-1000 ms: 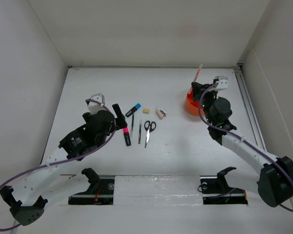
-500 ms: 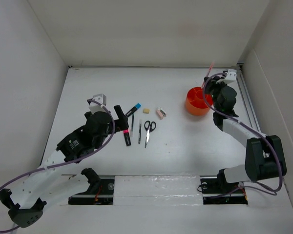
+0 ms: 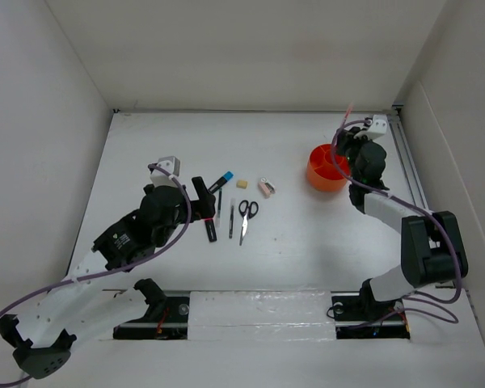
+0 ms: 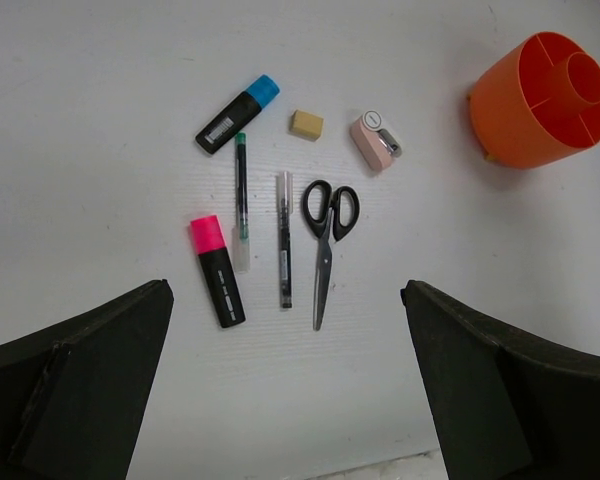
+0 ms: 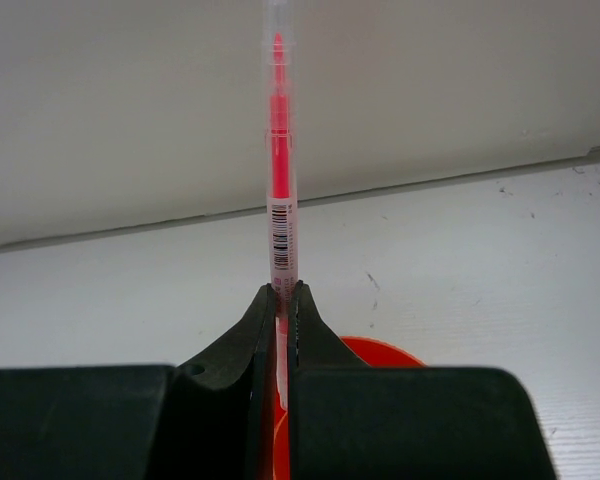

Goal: Sort the stationery into containers
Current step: Place the pen in the storage box.

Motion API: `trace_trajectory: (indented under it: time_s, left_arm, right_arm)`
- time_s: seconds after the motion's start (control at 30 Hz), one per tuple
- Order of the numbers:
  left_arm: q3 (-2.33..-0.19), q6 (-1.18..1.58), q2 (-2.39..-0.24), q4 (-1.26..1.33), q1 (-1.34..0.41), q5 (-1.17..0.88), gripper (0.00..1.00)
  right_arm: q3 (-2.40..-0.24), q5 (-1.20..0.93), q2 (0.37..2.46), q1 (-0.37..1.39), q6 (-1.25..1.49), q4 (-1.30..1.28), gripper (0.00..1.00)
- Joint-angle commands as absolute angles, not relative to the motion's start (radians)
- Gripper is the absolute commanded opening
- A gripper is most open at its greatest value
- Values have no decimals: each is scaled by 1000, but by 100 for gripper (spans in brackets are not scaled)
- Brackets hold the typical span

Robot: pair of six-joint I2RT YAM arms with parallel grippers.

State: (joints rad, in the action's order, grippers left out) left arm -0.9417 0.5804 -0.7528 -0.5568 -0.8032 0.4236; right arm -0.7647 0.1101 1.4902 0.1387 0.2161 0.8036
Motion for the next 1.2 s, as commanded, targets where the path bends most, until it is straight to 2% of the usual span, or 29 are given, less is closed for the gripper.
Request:
trace_trajectory:
  time_s: [0.0, 0.9, 1.17]
  left_arm:
    - [-937, 561, -727, -518, -805, 414, 100]
    - [-928, 561, -698, -509, -805, 405, 100]
    - [-928, 571, -669, -518, -805, 423, 100]
  right_arm:
    - [-779, 140, 1509, 144, 225, 876, 0]
    - [-712, 126, 1451, 144, 225, 807, 0]
    - [-765, 104, 1451, 135, 258, 689, 0]
